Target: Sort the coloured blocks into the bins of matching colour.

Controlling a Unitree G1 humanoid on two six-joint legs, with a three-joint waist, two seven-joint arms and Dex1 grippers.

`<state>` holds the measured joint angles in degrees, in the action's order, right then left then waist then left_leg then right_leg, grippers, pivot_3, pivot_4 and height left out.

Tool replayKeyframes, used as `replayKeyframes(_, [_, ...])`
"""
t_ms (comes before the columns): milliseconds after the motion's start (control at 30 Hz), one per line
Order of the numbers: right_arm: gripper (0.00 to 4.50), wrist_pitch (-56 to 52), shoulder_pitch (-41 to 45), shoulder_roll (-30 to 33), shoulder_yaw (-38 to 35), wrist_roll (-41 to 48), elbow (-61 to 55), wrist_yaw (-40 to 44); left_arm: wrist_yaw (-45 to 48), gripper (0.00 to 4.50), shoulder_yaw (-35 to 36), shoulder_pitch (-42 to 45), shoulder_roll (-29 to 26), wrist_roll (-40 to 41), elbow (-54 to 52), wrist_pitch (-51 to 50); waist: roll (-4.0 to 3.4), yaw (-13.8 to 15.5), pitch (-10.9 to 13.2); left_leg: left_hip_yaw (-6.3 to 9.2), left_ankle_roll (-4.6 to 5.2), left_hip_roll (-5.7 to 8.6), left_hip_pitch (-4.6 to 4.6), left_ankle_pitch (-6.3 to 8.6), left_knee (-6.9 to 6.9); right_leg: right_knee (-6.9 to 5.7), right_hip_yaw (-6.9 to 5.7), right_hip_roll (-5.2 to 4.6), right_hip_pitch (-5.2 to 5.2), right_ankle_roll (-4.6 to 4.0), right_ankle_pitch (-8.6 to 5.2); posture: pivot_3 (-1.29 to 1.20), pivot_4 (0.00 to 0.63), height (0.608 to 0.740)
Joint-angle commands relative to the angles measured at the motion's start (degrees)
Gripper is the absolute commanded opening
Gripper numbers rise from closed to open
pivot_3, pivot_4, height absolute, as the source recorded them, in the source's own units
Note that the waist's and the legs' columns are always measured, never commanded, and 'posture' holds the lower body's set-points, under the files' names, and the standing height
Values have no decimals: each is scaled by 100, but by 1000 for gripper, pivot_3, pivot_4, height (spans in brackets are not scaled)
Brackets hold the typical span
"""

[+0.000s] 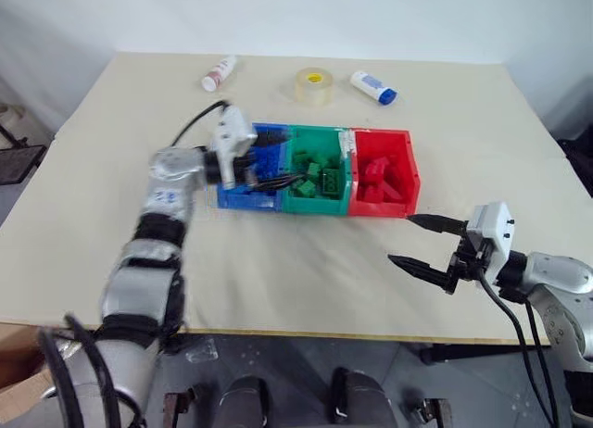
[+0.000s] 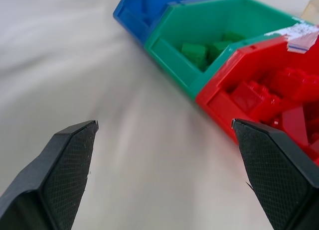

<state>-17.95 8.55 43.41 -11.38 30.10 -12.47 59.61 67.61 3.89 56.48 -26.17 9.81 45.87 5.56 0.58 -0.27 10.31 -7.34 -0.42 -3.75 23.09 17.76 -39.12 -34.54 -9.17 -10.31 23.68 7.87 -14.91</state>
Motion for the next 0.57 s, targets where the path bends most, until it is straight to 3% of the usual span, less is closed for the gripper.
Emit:
replayKeyframes(33, [4500, 136, 308, 142, 74, -54, 207, 267, -52, 4460, 321, -725, -488, 469, -1464, -960, 0, 3, 0, -1, 0, 0, 0, 0, -2, -1, 1, 0, 0, 0, 0, 0, 150, 740])
replayKeyframes(133, [4500, 202, 609, 271, 240, -181, 603, 570, 284, 4460, 675, -1983, -1155, 890, -2580, -1365, 0, -22, 0, -3, 0, -2, -4, 0, -3, -6, 7, -1, 1, 0, 0, 0, 150, 740])
replayKeyframes(267, [4500, 401, 925, 433, 409, -397, 1185, 969, 279, 4460, 1193, -3098, -1690, 1165, -3058, -1501, 0, 18, 0, -3, 0, -3, -4, 0, -4, -8, 5, -1, 0, 0, 0, 0, 150, 740])
replayKeyframes(567, [4500, 617, 1328, 392, 497, -607, 1757, 1249, 187, 4460, 1505, -3463, -1903, 1388, -2949, -1380, 0, 26, 0, -3, -1, -3, -4, 0, -6, -12, 5, -2, 1, -1, 0, 0, 150, 740])
